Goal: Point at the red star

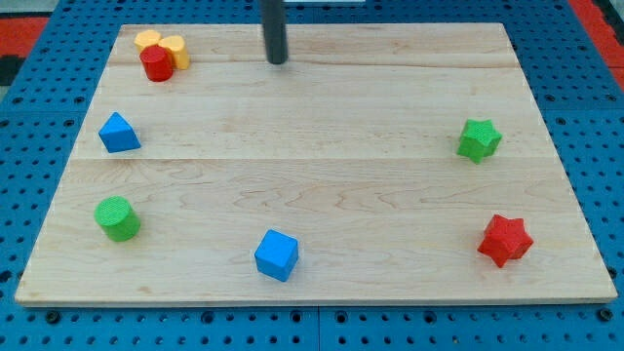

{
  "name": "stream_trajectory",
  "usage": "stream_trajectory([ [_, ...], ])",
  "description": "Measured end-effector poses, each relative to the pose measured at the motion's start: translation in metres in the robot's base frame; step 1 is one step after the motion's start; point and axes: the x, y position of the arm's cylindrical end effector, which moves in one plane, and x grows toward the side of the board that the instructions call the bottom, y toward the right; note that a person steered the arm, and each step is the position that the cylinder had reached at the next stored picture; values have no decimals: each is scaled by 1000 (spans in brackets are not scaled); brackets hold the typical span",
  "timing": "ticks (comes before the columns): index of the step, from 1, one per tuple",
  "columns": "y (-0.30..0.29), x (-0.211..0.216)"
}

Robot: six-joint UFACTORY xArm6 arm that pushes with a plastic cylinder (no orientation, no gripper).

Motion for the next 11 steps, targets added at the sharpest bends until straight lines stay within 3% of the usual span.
stream_trajectory([
  [5,286,68],
  [7,352,158],
  [10,330,324],
  [11,286,333],
])
